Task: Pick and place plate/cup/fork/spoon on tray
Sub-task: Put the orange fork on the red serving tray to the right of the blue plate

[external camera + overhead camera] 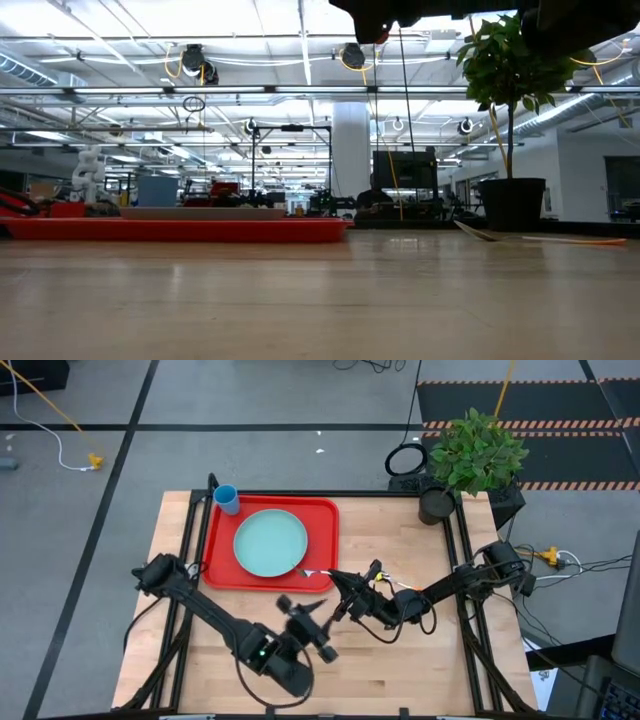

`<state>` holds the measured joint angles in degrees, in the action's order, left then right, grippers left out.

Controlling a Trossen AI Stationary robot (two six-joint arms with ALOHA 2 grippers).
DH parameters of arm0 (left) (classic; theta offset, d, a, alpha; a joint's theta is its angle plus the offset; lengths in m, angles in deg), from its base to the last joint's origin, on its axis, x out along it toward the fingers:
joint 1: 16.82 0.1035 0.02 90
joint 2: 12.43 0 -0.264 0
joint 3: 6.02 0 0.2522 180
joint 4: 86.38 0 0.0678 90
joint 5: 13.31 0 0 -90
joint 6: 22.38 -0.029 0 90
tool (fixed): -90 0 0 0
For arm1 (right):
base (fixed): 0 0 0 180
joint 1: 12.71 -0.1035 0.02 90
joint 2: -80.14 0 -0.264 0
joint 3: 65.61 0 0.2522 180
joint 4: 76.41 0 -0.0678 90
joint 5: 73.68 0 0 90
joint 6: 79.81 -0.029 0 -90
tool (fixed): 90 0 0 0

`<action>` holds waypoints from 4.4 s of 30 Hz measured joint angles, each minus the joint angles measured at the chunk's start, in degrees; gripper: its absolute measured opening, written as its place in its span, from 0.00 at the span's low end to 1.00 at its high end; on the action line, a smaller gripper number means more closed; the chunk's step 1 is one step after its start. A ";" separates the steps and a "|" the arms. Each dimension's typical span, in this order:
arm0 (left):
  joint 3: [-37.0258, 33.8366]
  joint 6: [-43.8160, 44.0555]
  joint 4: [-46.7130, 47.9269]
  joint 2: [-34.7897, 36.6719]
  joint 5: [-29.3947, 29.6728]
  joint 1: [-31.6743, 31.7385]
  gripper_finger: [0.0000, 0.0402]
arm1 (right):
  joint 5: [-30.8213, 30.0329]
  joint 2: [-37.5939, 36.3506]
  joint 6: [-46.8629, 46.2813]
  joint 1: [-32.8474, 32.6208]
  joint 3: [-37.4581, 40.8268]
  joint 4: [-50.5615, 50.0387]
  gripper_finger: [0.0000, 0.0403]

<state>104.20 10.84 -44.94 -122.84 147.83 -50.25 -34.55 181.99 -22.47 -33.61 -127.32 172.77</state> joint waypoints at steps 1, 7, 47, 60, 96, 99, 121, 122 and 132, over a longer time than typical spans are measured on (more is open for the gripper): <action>0.58 -4.88 -2.54 0.00 -1.16 0.38 0.45 | 0.06 0.00 0.20 0.07 0.00 0.00 0.00; 1.60 -22.42 -9.44 3.37 -4.64 1.98 0.45 | -0.40 -0.02 0.43 0.21 0.00 0.02 0.00; -50.52 -40.65 -105.44 8.87 -30.99 14.82 0.45 | -16.26 -1.22 14.14 -2.97 2.97 6.91 0.00; -48.56 -36.51 -100.88 8.87 -40.04 19.67 0.39 | -14.95 -1.20 7.75 -2.00 2.95 -0.87 0.00; -48.56 -39.14 -98.93 8.87 -45.39 19.75 0.03 | -15.21 -1.25 7.16 -2.21 2.95 0.88 0.02; -48.50 -39.58 -98.28 8.85 -48.80 19.42 0.02 | -15.06 -1.18 7.61 -2.54 2.93 -0.13 0.06; -48.50 -46.41 -93.78 8.83 -74.10 29.62 0.05 | -24.30 -1.21 -10.89 -10.52 2.93 -5.13 0.53; -48.50 -46.17 -93.22 8.85 -74.79 30.52 0.05 | -24.28 -1.42 -11.85 -11.11 2.93 -5.17 0.54; -48.50 -43.41 -90.81 8.85 -91.04 35.87 0.03 | -29.34 -10.91 -9.92 -15.39 2.95 -5.64 0.57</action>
<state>55.70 -32.57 -135.75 -113.99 56.79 -14.38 -63.89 171.07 -32.40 -49.00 -124.37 167.13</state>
